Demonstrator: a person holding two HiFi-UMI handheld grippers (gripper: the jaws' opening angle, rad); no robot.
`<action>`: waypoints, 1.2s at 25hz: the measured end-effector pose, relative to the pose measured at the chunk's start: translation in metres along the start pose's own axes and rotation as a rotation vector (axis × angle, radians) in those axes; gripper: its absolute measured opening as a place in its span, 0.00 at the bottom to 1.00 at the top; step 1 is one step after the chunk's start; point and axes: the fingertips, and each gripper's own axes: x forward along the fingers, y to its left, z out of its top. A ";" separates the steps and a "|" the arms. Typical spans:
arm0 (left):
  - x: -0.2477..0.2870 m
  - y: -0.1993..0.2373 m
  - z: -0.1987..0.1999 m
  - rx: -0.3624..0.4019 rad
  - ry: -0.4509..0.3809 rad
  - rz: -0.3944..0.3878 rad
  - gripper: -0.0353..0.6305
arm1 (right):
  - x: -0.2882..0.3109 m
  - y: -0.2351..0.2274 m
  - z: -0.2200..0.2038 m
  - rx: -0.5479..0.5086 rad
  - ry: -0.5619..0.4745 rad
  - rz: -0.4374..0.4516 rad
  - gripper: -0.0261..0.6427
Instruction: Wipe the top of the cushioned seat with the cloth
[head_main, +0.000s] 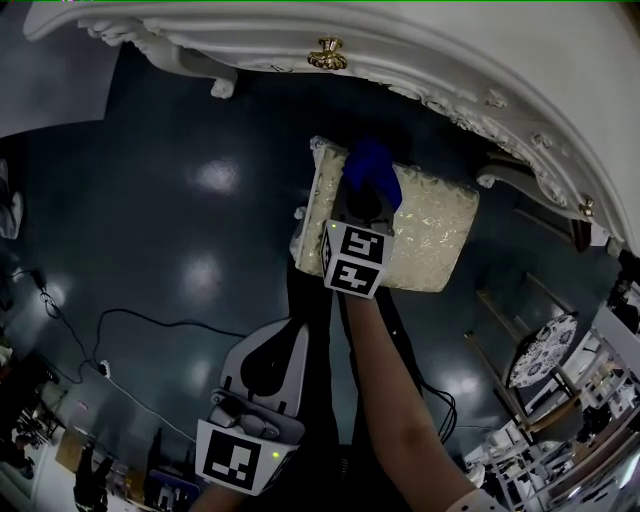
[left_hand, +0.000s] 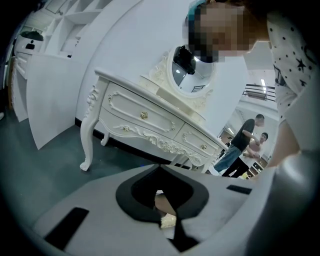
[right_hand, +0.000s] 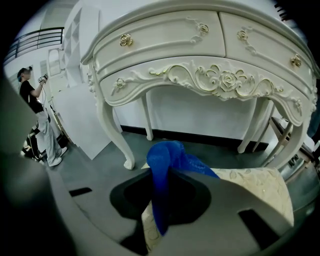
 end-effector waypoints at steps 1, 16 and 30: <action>-0.001 0.000 0.000 -0.008 0.003 0.003 0.07 | 0.000 0.003 0.001 -0.003 0.000 0.006 0.14; -0.009 0.010 0.001 -0.014 -0.025 0.021 0.07 | 0.006 0.050 0.003 -0.080 0.017 0.125 0.14; -0.014 0.016 0.004 -0.018 -0.048 0.051 0.07 | 0.010 0.083 -0.003 -0.147 0.068 0.204 0.14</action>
